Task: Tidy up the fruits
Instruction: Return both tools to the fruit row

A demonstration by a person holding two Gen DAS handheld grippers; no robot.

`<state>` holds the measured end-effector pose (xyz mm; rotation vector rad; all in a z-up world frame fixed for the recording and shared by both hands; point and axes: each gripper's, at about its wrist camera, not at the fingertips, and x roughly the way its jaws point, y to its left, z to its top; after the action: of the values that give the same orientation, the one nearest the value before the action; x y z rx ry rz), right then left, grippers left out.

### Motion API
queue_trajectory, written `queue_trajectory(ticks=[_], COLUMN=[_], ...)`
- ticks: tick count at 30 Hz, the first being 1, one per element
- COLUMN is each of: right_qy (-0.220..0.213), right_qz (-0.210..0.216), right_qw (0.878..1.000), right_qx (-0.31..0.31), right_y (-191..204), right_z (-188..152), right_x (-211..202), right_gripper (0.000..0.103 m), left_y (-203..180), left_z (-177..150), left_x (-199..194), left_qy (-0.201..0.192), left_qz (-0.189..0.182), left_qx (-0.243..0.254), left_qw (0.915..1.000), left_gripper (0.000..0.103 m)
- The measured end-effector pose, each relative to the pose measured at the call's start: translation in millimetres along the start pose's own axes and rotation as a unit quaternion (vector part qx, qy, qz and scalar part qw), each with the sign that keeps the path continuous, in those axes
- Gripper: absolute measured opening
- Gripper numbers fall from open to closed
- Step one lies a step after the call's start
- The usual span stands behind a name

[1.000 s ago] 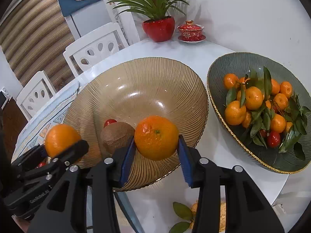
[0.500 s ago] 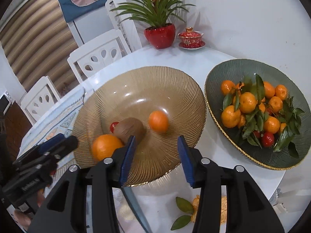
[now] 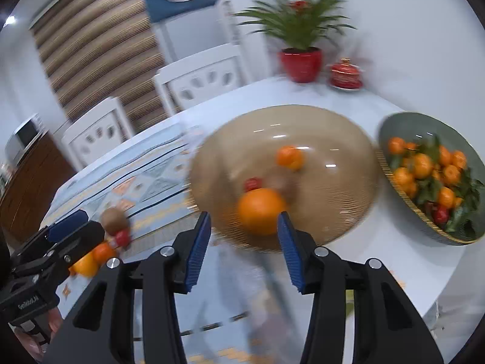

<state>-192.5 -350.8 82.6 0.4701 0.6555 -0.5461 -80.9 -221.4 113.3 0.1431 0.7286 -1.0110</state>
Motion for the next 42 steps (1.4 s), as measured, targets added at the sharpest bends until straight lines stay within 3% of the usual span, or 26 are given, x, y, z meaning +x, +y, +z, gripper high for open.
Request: queue_trajectory(ticks=[4, 6, 13, 18, 24, 26, 28, 36, 42], right_qy=[0.011, 0.022, 0.057, 0.073, 0.062, 0.065, 0.058, 0.094, 0.088], right_qz=[0.029, 0.042, 0.093, 0.115, 0.1, 0.096, 0.101, 0.086, 0.082], right_qw=[0.999, 0.997, 0.987, 0.981, 0.975, 0.974, 0.974, 0.974, 0.974], right_qx=[-0.038, -0.059, -0.115, -0.141, -0.186, -0.195, -0.196, -0.187, -0.193], right_y=[46, 71, 146, 183, 208, 210, 210, 207, 210], right_z=[-15, -25, -65, -90, -114, -116, -115, -117, -119], right_x=[6, 12, 37, 58, 77, 80, 78, 94, 92], right_gripper=[0.047, 0.047, 0.05, 0.051, 0.057, 0.057, 0.066, 0.067, 0.069], left_y=[30, 49, 123, 166, 197, 204, 209, 201, 201], left_z=[-21, -31, -72, -102, -131, -137, -140, -141, -140], left_x=[-38, -56, -111, -118, -103, -97, -95, -94, -92], left_qy=[-0.008, -0.017, -0.042, -0.03, -0.008, -0.001, 0.005, -0.001, 0.003], left_qz=[0.039, 0.062, 0.146, 0.203, 0.25, 0.253, 0.248, 0.265, 0.269], left_qx=[-0.012, -0.023, -0.086, -0.114, -0.115, -0.121, -0.13, -0.114, -0.114], left_qw=[0.9991, 0.9976, 0.9846, 0.972, 0.9613, 0.9599, 0.96, 0.9575, 0.9563], left_gripper=[0.078, 0.085, 0.087, 0.089, 0.089, 0.089, 0.089, 0.094, 0.094])
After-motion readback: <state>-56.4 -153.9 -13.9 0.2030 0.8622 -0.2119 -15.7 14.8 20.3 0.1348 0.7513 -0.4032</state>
